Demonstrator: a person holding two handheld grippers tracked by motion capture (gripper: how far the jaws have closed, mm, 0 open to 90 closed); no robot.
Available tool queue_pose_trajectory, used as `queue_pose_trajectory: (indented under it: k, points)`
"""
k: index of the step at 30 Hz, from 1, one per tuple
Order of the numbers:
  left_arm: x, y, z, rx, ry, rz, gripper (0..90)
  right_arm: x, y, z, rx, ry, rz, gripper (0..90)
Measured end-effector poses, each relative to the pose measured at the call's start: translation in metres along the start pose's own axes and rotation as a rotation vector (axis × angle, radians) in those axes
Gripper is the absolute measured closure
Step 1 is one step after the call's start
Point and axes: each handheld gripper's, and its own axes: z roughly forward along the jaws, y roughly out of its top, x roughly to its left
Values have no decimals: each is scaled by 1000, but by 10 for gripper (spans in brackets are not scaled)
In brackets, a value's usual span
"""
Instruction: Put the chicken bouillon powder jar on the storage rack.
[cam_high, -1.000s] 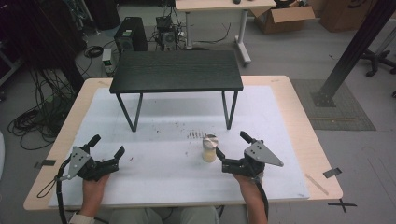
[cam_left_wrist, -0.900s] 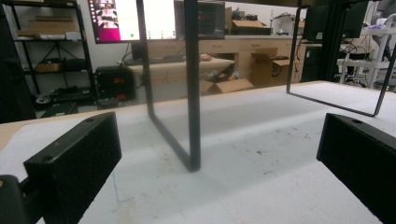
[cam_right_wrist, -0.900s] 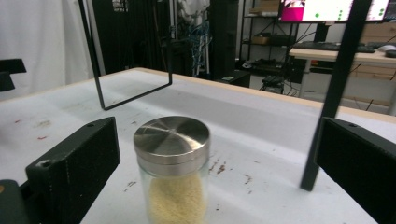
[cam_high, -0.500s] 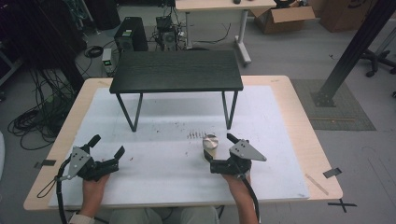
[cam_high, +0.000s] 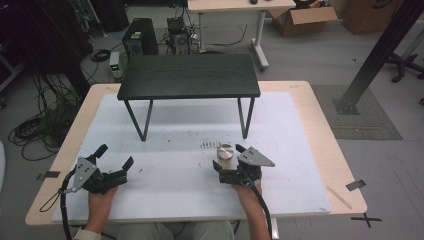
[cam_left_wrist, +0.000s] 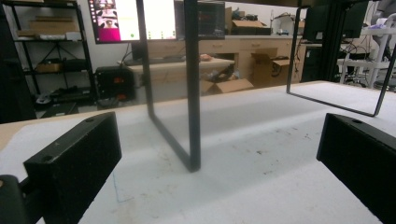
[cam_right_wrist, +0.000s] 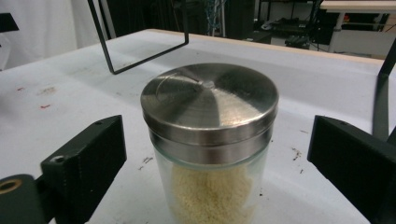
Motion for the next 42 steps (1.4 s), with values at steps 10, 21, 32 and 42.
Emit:
queue_pose_trajectory:
  k: [10, 21, 32, 42]
  points:
    - [0, 0, 0, -1, 0, -1, 2, 2, -1, 6, 14, 13, -21, 152]
    - [0, 0, 0, 0, 0, 1, 2, 0, -3, 1, -18, 8, -17, 306]
    - [0, 0, 0, 0, 0, 1, 3, 1, -3, -2, -31, 19, -36, 407]
    - [0, 0, 0, -1, 0, 0, 2, 3, 1, -2, -17, 19, -81, 424]
